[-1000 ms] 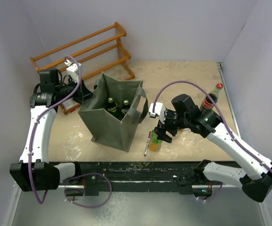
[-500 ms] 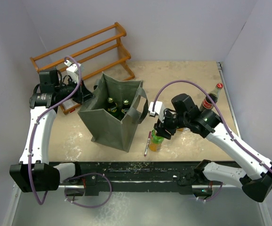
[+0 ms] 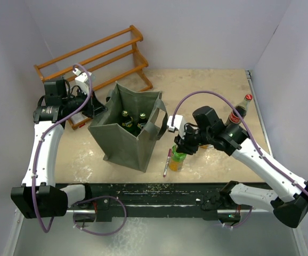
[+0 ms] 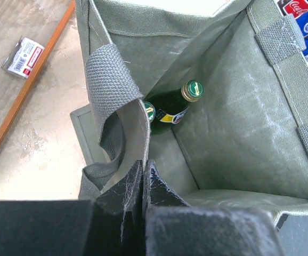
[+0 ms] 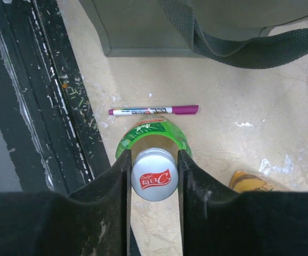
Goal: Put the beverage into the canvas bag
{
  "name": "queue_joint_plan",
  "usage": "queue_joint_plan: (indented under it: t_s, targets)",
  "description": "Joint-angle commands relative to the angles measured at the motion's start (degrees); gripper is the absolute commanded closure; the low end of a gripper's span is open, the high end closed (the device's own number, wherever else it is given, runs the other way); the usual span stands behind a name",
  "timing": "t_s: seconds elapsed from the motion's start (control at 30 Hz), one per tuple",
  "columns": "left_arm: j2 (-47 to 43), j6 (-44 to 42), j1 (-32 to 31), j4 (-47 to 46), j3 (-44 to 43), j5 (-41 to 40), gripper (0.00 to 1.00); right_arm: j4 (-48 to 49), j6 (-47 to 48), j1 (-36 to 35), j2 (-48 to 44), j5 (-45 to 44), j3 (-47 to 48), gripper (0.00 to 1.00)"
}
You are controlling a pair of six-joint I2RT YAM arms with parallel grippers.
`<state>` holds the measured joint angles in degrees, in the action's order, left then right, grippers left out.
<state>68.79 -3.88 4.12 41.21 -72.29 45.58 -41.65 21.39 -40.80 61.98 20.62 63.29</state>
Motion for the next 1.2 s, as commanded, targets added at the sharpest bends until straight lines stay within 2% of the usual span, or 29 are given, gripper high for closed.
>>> queue_joint_plan:
  t_s: [0.0,0.1,0.33,0.57,0.77,1.03,1.17]
  targets:
    - [-1.23,-0.81,0.3,-1.2,0.39,0.29,1.0,1.02,-0.2,0.18,-0.32,1.05,1.32,0.8]
    - [-0.97,-0.83,0.35,-1.37,0.22,0.3,1.0,0.96,-0.78,0.26,-0.22,0.23,3.51,1.0]
    - [-0.64,-0.87,0.29,-1.4,-0.22,0.21,1.0,-0.72,-2.79,0.63,3.35,-2.58,15.09,1.0]
    - [-0.42,-1.39,0.31,-0.67,-0.72,-0.07,1.0,-4.86,-4.76,0.61,8.83,-9.1,33.3,1.0]
    - [0.24,-1.61,0.36,-0.41,-0.92,0.25,1.0,-3.37,-3.81,0.51,13.42,-15.29,50.15,1.0]
    - [0.36,-1.56,0.28,-0.69,-1.21,0.64,1.0,-3.08,-2.84,0.39,25.17,-15.04,75.23,1.0]
    - [0.49,-1.5,0.27,-0.89,-1.62,1.02,1.0,0.3,-2.71,-0.43,28.98,-13.59,81.44,1.0]
